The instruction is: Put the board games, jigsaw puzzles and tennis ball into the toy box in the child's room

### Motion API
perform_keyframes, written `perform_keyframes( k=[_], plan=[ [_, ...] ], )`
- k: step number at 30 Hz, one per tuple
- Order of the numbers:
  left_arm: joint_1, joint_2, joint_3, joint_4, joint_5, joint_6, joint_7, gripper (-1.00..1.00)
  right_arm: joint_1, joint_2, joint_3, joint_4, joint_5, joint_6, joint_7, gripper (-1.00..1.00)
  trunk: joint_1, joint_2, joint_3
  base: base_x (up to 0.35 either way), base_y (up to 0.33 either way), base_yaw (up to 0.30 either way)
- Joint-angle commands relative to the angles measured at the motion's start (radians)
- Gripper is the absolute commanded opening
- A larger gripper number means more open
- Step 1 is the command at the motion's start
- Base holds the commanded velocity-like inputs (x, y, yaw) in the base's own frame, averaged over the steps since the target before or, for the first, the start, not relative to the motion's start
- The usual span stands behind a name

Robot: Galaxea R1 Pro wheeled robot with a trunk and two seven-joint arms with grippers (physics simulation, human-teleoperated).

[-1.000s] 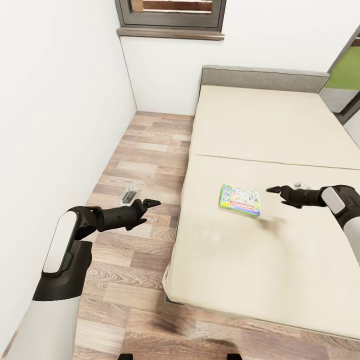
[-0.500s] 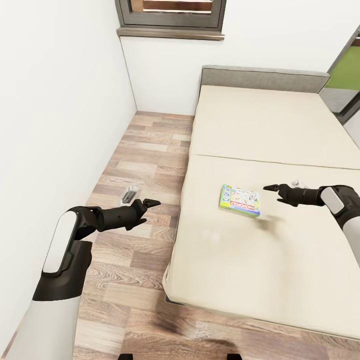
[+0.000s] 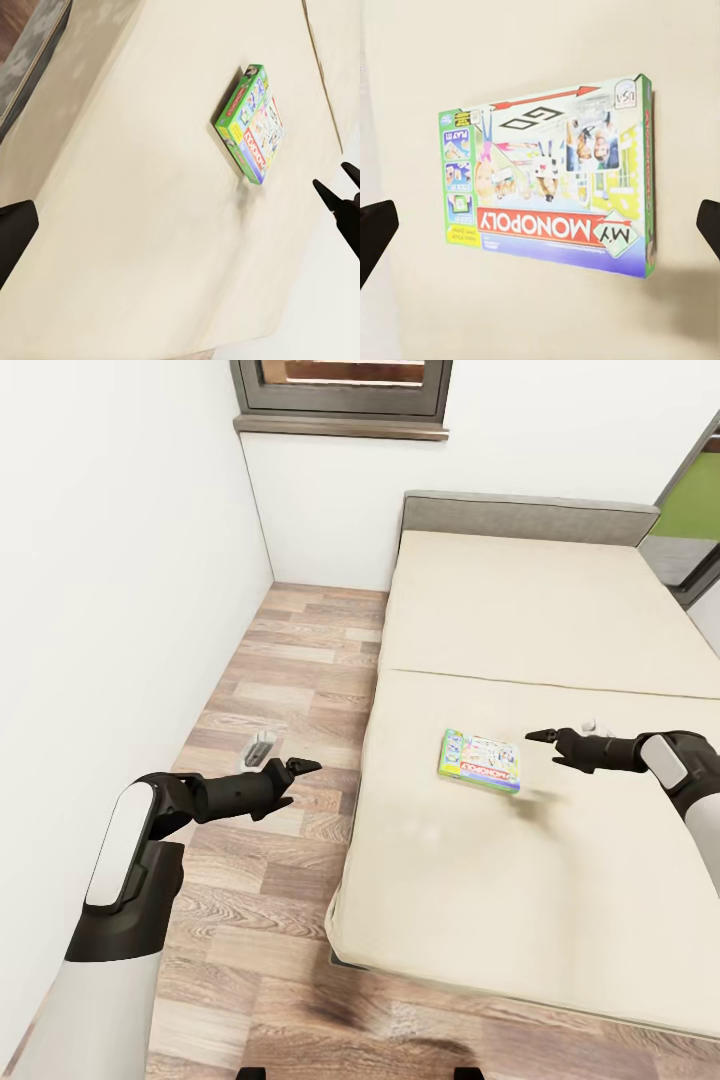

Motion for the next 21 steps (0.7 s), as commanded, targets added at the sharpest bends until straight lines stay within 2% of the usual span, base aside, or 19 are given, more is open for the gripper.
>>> perform_keyframes(
  k=[1, 3, 21],
  plan=[
    [-0.001, -0.001, 0.001, -0.001, 0.009, 0.002, 0.010, 1.00, 0.000, 0.000, 0.000, 0.000, 0.000, 0.005, 0.003, 1.00, 0.000, 0.000, -0.001, 0.000, 0.000, 0.000],
    [-0.001, -0.001, 0.001, -0.001, 0.009, 0.002, 0.010, 1.00, 0.000, 0.000, 0.000, 0.001, 0.000, 0.004, 0.003, 1.00, 0.000, 0.000, -0.001, 0.000, 0.000, 0.000],
    [-0.001, -0.002, 0.001, -0.001, 0.008, 0.002, 0.011, 1.00, 0.008, -0.001, -0.004, 0.002, -0.001, 0.002, 0.004, 1.00, 0.069, -0.126, -0.057, 0.000, 0.000, 0.000]
  ],
)
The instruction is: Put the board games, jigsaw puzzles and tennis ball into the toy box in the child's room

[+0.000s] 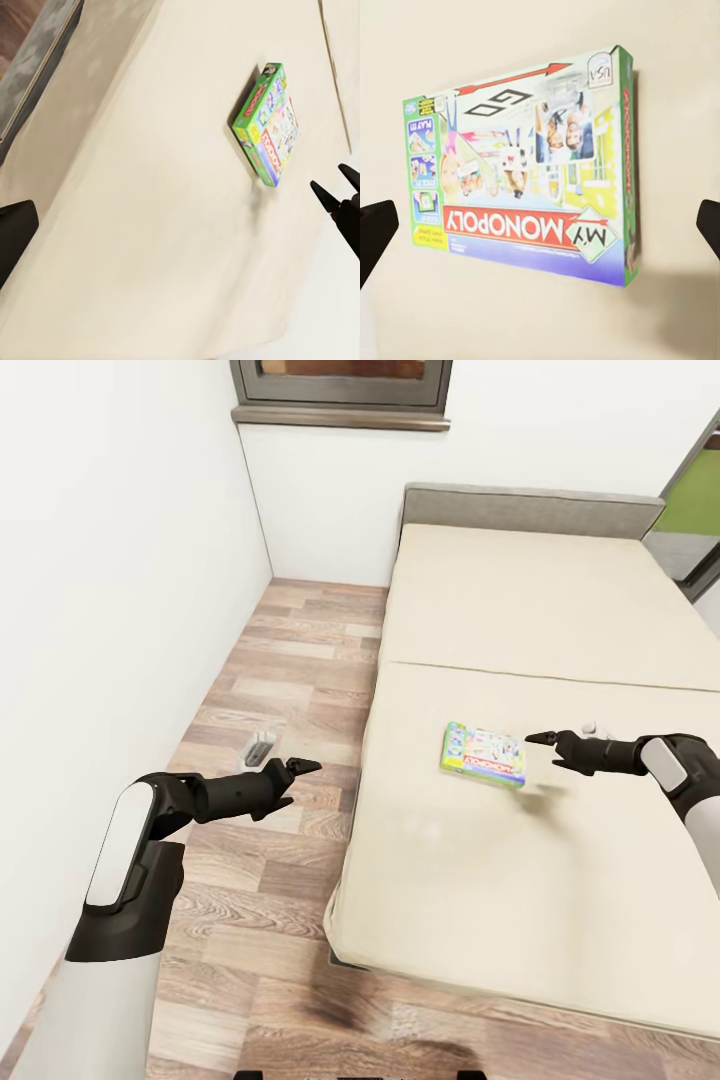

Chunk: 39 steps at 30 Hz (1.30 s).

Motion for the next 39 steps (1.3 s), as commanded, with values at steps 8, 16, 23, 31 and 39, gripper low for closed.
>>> perform_keyframes(
  k=[8, 16, 23, 31, 39],
  plan=[
    [-0.001, -0.001, 0.001, -0.001, 0.009, 0.002, 0.010, 1.00, 0.000, -0.001, -0.003, -0.002, -0.001, 0.009, 0.002, 1.00, 0.004, -0.008, -0.004, 0.000, 0.000, 0.000],
    [-0.001, -0.001, 0.000, -0.001, 0.009, 0.002, 0.010, 1.00, 0.000, -0.001, -0.004, -0.002, -0.002, 0.011, 0.002, 1.00, 0.004, -0.008, -0.009, 0.000, 0.000, 0.000],
    [-0.001, 0.000, -0.001, -0.001, 0.010, 0.002, 0.010, 1.00, 0.001, 0.003, -0.004, 0.000, -0.002, 0.011, 0.002, 1.00, 0.004, -0.008, -0.017, 0.000, 0.000, 0.000],
    [-0.001, -0.001, -0.002, -0.001, 0.010, 0.002, 0.010, 1.00, 0.001, 0.003, -0.004, 0.001, -0.002, 0.010, 0.002, 1.00, 0.004, -0.008, -0.027, 0.000, 0.000, 0.000],
    [-0.001, -0.001, -0.002, -0.001, 0.010, 0.002, 0.010, 1.00, 0.001, 0.000, -0.005, 0.001, -0.003, 0.011, 0.003, 1.00, 0.004, -0.008, -0.031, 0.000, 0.000, 0.000]
  ],
)
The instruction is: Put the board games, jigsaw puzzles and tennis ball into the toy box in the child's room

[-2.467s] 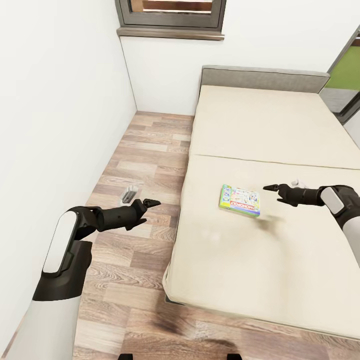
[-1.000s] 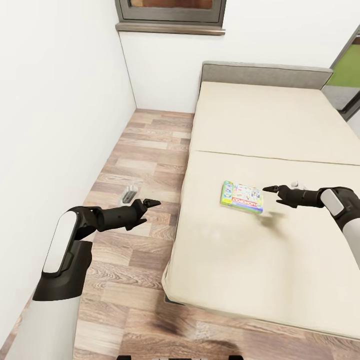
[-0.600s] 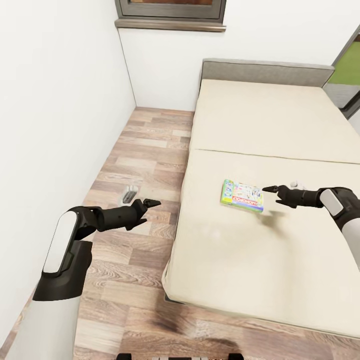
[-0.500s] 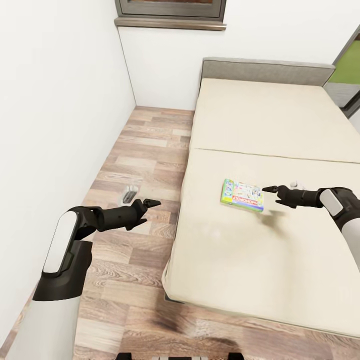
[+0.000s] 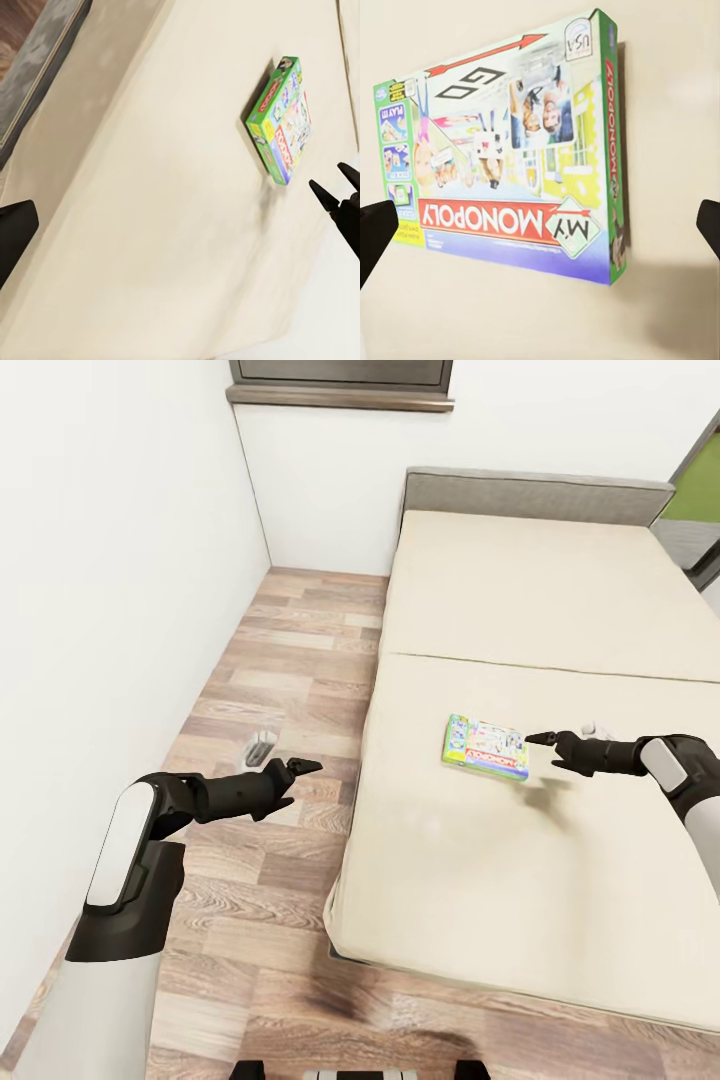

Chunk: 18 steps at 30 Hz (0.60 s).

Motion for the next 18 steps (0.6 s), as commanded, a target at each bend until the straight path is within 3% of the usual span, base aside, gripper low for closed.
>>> perform_keyframes(
  k=[1, 18],
  plan=[
    [-0.001, -0.001, 0.000, -0.001, 0.009, 0.002, 0.010, 1.00, 0.000, -0.001, -0.001, -0.001, 0.000, 0.005, 0.002, 1.00, 0.000, 0.000, -0.001, 0.000, 0.000, 0.000],
    [-0.001, -0.001, -0.001, -0.001, 0.009, 0.002, 0.010, 1.00, 0.000, -0.001, -0.001, -0.003, 0.000, 0.006, 0.002, 1.00, 0.000, 0.000, -0.002, 0.000, 0.000, 0.000]
  ],
)
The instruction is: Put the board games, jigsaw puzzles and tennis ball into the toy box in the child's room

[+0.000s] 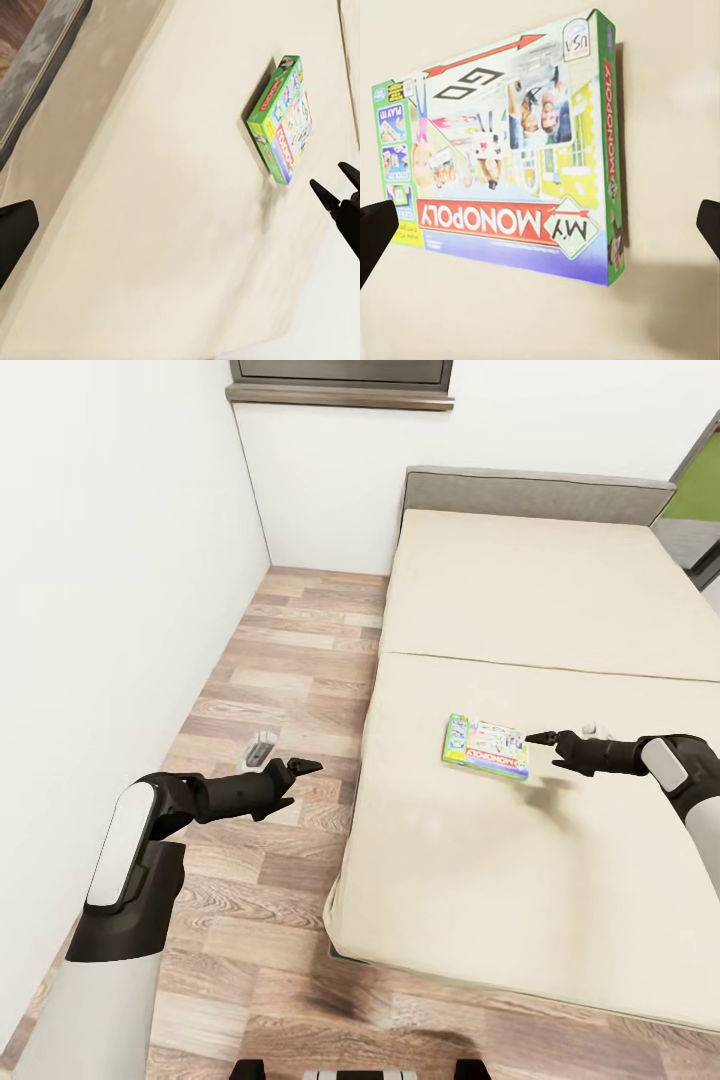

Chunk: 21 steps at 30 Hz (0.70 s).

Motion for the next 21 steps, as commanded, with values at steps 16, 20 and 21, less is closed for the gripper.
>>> perform_keyframes(
  k=[16, 20, 21],
  plan=[
    [-0.001, -0.001, 0.000, -0.001, 0.009, 0.002, 0.010, 1.00, -0.002, -0.002, -0.002, -0.001, 0.001, 0.007, 0.000, 1.00, 0.000, 0.000, -0.001, 0.000, 0.000, 0.136],
    [-0.001, -0.001, 0.000, -0.001, 0.009, 0.002, 0.010, 1.00, -0.002, -0.002, -0.002, -0.001, 0.002, 0.006, 0.000, 1.00, 0.000, 0.000, -0.001, 0.000, 0.000, 0.114],
    [-0.001, -0.001, 0.000, -0.001, 0.009, 0.002, 0.010, 1.00, -0.002, -0.003, -0.002, -0.001, 0.003, 0.006, 0.000, 1.00, 0.000, 0.000, -0.001, 0.000, 0.000, 0.076]
  ],
)
